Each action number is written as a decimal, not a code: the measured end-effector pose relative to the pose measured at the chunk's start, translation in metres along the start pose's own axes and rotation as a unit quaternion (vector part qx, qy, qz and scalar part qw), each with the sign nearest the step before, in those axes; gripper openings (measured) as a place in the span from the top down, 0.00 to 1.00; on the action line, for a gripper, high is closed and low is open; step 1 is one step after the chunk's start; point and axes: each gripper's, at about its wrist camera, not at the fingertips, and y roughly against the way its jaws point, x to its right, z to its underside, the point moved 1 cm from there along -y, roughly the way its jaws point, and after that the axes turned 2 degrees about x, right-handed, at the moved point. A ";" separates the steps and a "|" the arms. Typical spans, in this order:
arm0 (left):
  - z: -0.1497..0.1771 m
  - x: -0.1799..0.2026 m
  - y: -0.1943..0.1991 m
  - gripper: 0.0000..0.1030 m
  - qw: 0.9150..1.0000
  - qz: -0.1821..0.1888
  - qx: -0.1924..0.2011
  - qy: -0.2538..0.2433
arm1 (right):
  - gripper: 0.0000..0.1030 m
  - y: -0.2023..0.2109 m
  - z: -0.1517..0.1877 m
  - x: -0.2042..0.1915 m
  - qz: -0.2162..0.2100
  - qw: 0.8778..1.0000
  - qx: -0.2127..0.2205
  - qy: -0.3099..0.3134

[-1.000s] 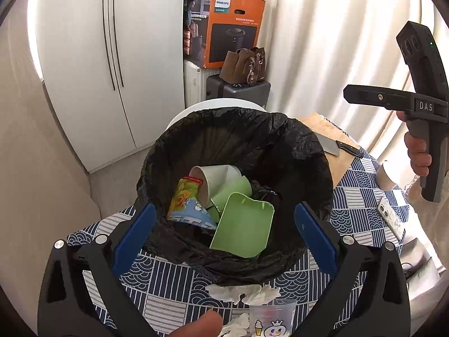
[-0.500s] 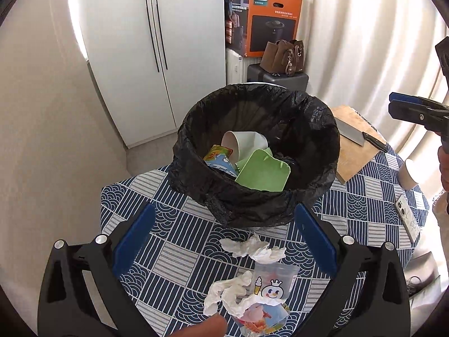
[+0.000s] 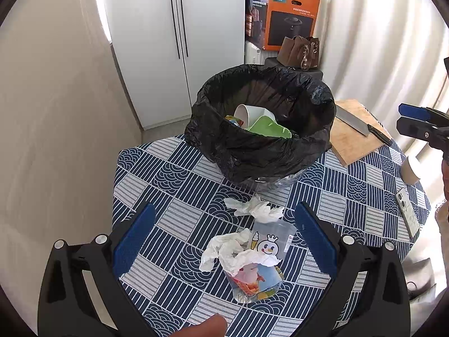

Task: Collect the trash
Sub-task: 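Move both open tools back toward the clear cup and tissues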

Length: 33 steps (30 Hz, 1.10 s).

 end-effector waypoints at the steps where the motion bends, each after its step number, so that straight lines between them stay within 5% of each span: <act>1: 0.004 -0.001 0.001 0.06 1.000 -0.003 -0.003 0.004 | 0.12 0.000 0.003 -0.001 0.000 1.000 -0.002 0.004; 18: 0.064 -0.005 0.010 0.06 0.997 -0.049 -0.054 0.040 | 0.10 -0.022 0.044 -0.026 -0.018 0.997 -0.048 0.056; 27: 0.090 -0.013 -0.007 0.06 0.995 -0.050 -0.080 0.041 | 0.10 -0.053 0.063 -0.044 -0.033 0.993 -0.093 0.069; 33: 0.103 -0.020 -0.027 0.06 0.994 -0.012 -0.102 0.042 | 0.09 -0.074 0.077 -0.059 -0.037 0.989 -0.115 0.084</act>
